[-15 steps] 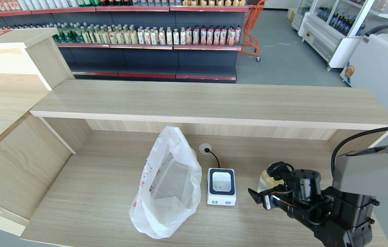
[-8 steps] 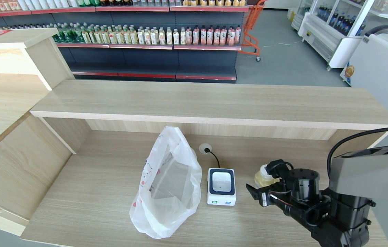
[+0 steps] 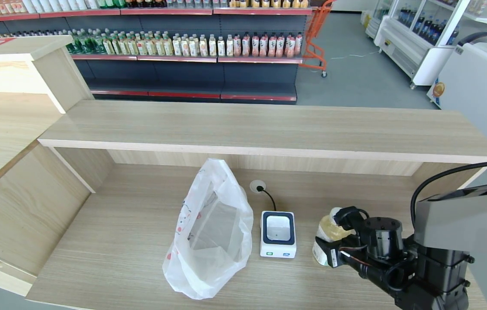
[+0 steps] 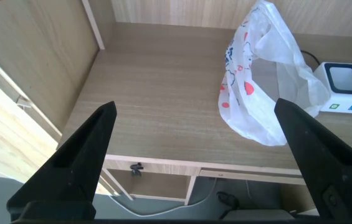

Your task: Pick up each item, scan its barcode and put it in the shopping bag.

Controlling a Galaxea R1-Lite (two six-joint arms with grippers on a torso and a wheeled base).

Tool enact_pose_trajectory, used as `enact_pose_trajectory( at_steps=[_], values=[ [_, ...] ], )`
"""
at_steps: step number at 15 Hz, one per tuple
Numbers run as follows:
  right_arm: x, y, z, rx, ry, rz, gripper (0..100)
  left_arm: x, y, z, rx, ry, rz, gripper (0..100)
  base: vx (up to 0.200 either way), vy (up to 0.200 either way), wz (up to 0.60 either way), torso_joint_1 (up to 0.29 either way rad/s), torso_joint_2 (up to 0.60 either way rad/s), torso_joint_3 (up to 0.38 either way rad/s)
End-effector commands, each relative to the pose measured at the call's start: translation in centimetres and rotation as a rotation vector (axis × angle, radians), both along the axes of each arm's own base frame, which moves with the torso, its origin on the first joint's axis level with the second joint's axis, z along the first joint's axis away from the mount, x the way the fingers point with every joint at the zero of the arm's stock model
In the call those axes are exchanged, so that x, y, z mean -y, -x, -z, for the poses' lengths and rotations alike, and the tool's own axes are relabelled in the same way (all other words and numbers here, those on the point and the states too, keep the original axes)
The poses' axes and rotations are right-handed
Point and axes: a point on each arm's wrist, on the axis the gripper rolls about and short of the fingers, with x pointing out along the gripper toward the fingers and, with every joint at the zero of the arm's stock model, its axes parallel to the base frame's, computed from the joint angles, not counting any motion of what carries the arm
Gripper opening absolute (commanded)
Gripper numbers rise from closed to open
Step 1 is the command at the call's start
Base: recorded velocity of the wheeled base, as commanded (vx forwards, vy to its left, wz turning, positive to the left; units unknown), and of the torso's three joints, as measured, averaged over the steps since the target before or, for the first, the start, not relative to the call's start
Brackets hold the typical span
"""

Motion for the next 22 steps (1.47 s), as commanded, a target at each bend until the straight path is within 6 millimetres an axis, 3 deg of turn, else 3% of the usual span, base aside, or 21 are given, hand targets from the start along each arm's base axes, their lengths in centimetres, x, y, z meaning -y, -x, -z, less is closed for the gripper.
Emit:
enact_pose_trajectory(
  at_steps=[1, 3, 5, 6, 7, 9, 10, 15, 22],
  values=[
    [0.0, 0.0, -0.3, 0.01, -0.004, -0.002, 0, 0.0, 0.0, 0.0, 0.001, 0.001, 0.0, 100, 0.0, 0.0, 0.0, 0.0, 0.0, 0.0],
    [0.3, -0.2, -2.0, 0.068, -0.054, 0.011, 0, 0.0, 0.0, 0.0, 0.001, 0.001, 0.0, 100, 0.0, 0.0, 0.0, 0.0, 0.0, 0.0],
    [1.5, -0.3, -6.3, 0.142, -0.222, -0.031, 0, 0.0, 0.0, 0.0, 0.001, 0.001, 0.0, 100, 0.0, 0.0, 0.0, 0.0, 0.0, 0.0],
    [1.8, -0.2, -6.7, 0.139, -0.24, -0.044, 0, 0.0, 0.0, 0.0, 0.001, 0.001, 0.0, 100, 0.0, 0.0, 0.0, 0.0, 0.0, 0.0],
    [4.2, 1.3, -10.5, 0.089, -0.348, -0.187, 0, 0.0, 0.0, 0.0, 0.001, 0.001, 0.0, 100, 0.0, 0.0, 0.0, 0.0, 0.0, 0.0],
    [6.2, 4.2, -14.3, -0.008, -0.505, -0.454, 0, 0.0, 0.0, 0.0, 0.001, 0.001, 0.0, 100, 0.0, 0.0, 0.0, 0.0, 0.0, 0.0],
    [6.3, 5.3, -15.1, -0.036, -0.537, -0.544, 0, 0.0, 0.0, 0.0, 0.001, 0.001, 0.0, 100, 0.0, 0.0, 0.0, 0.0, 0.0, 0.0],
    [3.2, 8.5, -15.9, -0.102, -0.565, -0.854, 0, 0.0, 0.0, 0.0, 0.001, 0.001, 0.0, 100, 0.0, 0.0, 0.0, 0.0, 0.0, 0.0],
    [1.1, 10.2, -15.6, -0.153, -0.565, -0.967, 0, 0.0, 0.0, 0.0, 0.001, 0.001, 0.0, 100, 0.0, 0.0, 0.0, 0.0, 0.0, 0.0]
  ],
)
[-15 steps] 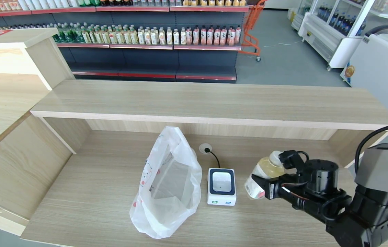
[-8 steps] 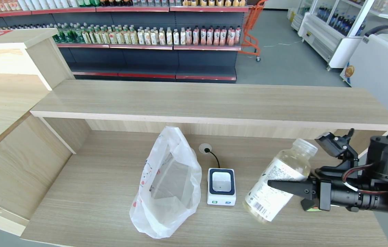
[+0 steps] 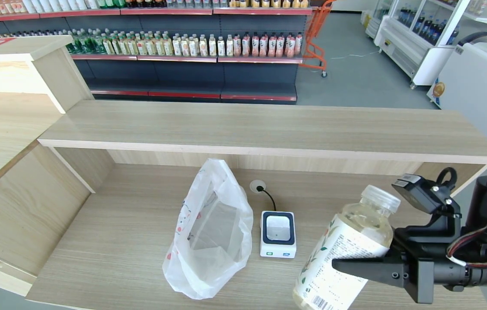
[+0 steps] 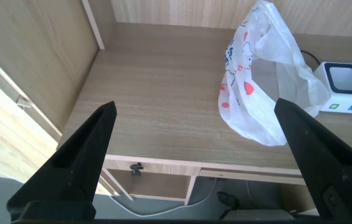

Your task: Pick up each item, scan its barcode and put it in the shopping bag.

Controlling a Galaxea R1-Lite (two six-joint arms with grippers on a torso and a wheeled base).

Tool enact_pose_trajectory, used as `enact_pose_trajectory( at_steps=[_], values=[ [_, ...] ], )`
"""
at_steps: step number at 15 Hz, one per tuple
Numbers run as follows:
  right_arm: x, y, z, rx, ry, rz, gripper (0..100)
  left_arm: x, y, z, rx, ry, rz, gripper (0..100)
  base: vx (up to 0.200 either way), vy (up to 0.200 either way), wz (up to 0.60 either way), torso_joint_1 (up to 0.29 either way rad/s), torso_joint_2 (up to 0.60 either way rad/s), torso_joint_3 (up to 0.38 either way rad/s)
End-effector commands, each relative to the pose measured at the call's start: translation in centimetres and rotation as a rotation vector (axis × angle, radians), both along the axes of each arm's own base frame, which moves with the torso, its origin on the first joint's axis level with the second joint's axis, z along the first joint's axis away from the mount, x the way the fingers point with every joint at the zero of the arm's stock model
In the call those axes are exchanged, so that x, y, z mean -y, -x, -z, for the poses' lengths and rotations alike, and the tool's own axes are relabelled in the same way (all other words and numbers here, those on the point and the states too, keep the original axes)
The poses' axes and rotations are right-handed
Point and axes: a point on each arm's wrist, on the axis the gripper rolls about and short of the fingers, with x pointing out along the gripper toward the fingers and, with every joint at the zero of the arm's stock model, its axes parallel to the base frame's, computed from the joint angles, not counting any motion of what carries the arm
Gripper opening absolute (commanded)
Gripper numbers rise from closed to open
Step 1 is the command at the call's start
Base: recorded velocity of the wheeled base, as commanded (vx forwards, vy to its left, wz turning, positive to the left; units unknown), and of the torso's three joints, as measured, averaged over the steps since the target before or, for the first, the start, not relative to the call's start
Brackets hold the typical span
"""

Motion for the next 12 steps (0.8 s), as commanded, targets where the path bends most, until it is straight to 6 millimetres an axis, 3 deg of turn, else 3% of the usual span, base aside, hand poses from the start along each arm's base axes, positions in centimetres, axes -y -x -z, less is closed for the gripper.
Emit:
enact_pose_trajectory(
  at_steps=[1, 12],
  values=[
    [-0.56, 0.92, -0.51, 0.014, -0.009, -0.042, 0, 0.0, 0.0, 0.0, 0.001, 0.0, 0.0, 100, 0.0, 0.0, 0.0, 0.0, 0.0, 0.0],
    [-0.98, 1.44, 0.33, -0.021, 0.028, -0.038, 0, 0.0, 0.0, 0.0, 0.001, 0.0, 0.0, 100, 0.0, 0.0, 0.0, 0.0, 0.0, 0.0]
  ],
)
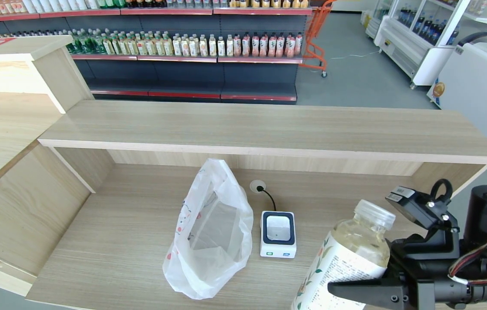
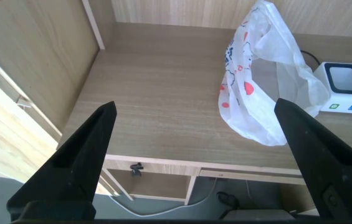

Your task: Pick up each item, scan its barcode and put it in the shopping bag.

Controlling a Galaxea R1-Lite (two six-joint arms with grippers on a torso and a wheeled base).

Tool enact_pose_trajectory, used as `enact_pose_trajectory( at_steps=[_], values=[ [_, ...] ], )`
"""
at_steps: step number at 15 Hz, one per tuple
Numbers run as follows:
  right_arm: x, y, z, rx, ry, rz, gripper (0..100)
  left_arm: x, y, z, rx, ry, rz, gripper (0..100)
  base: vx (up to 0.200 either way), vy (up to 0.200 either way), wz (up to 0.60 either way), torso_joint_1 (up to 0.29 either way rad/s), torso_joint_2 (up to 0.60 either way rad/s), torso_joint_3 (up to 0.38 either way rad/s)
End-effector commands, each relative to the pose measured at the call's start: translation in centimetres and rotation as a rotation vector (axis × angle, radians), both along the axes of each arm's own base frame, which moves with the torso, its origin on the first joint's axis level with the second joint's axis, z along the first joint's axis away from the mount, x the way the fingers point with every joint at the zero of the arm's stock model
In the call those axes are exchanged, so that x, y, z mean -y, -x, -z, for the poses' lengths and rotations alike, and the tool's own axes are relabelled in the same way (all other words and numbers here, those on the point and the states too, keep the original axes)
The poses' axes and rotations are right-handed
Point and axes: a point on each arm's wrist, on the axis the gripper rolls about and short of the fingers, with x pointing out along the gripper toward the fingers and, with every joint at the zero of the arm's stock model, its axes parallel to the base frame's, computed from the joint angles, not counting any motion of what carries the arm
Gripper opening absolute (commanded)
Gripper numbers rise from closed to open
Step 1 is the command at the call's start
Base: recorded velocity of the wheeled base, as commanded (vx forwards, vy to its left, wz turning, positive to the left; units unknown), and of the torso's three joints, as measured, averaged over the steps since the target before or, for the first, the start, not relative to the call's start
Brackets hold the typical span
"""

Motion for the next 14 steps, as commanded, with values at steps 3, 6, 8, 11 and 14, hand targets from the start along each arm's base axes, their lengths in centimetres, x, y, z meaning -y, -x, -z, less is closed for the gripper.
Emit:
enact_pose_trajectory(
  at_steps=[3, 6, 8, 11, 14],
  values=[
    [0.1, 0.1, -0.2, 0.01, -0.005, 0.004, 0, 0.0, 0.0, 0.0, 0.001, 0.001, 0.0, 100, 0.0, 0.0, 0.0, 0.0, 0.0, 0.0],
    [0.2, 0.1, -0.3, 0.015, -0.008, 0.006, 0, 0.0, 0.0, 0.0, 0.001, 0.001, 0.0, 100, 0.0, 0.0, 0.0, 0.0, 0.0, 0.0],
    [0.3, 0.1, -0.4, 0.021, -0.008, 0.015, 0, 0.0, 0.0, 0.0, 0.001, 0.001, 0.0, 100, 0.0, 0.0, 0.0, 0.0, 0.0, 0.0],
    [0.6, 0.0, -0.9, 0.148, 0.018, 0.114, 0, 0.0, 0.0, 0.0, 0.001, 0.001, 0.0, 100, 0.0, 0.0, 0.0, 0.0, 0.0, 0.0],
    [4.4, -1.7, -1.4, 0.51, 0.237, 0.49, 0, 0.0, 0.0, 0.0, 0.001, 0.001, 0.0, 100, 0.0, 0.0, 0.0, 0.0, 0.0, 0.0]
  ],
)
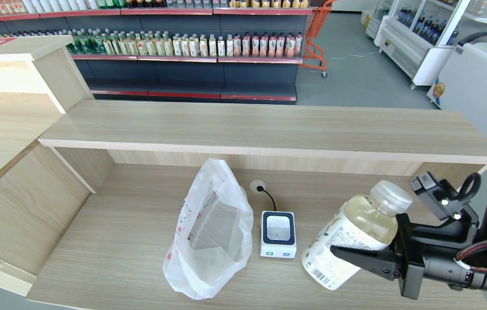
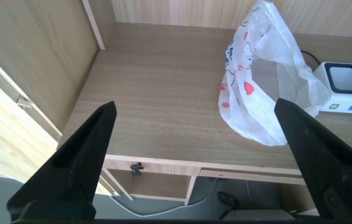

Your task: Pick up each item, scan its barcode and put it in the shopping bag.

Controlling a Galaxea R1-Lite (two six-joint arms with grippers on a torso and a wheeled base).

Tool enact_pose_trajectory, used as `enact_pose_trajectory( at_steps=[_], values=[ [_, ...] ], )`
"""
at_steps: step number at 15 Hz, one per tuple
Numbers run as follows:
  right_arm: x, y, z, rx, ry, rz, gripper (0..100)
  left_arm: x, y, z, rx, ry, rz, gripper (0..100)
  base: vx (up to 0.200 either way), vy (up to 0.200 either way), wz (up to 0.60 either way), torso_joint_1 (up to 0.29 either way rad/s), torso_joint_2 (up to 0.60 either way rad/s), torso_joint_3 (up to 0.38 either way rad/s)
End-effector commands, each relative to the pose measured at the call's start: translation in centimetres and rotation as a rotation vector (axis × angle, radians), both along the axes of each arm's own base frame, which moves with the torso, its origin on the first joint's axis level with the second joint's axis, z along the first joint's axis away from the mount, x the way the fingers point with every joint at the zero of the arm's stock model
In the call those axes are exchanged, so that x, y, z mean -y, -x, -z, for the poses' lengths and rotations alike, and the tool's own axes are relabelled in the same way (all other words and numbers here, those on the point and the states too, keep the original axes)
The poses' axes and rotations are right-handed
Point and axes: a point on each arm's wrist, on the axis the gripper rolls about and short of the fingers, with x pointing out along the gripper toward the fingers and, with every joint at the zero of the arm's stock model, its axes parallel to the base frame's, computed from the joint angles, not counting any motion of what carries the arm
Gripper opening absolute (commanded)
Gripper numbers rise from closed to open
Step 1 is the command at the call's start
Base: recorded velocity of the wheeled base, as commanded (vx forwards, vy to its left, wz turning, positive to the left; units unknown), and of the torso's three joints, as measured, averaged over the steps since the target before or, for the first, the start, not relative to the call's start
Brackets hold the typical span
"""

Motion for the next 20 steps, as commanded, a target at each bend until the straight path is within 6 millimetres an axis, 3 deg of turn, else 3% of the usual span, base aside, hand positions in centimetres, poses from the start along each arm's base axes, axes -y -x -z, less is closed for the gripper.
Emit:
enact_pose_trajectory(
  at_steps=[1, 5, 10, 16, 20],
  values=[
    [4.0, -1.3, -0.5, 0.234, 0.172, 0.291, 0, 0.0, 0.0, 0.0, 0.001, 0.0, 0.0, 100, 0.0, 0.0, 0.0, 0.0, 0.0, 0.0],
    [7.6, -1.4, -0.8, 0.482, 0.431, 0.415, 0, 0.0, 0.0, 0.0, 0.001, 0.0, 0.0, 100, 0.0, 0.0, 0.0, 0.0, 0.0, 0.0],
    [7.7, 1.3, -1.0, 0.621, 0.525, 0.396, 0, 0.0, 0.0, 0.0, 0.001, 0.0, 0.0, 100, 0.0, 0.0, 0.0, 0.0, 0.0, 0.0],
    [7.8, 5.2, 0.0, 0.565, 0.536, 0.373, 0, 0.0, 0.0, 0.0, 0.001, 0.0, 0.0, 100, 0.0, 0.0, 0.0, 0.0, 0.0, 0.0],
    [7.9, 5.6, 0.1, 0.518, 0.519, 0.373, 0, 0.0, 0.0, 0.0, 0.001, 0.0, 0.001, 100, 0.0, 0.0, 0.0, 0.0, 0.0, 0.0]
  ],
)
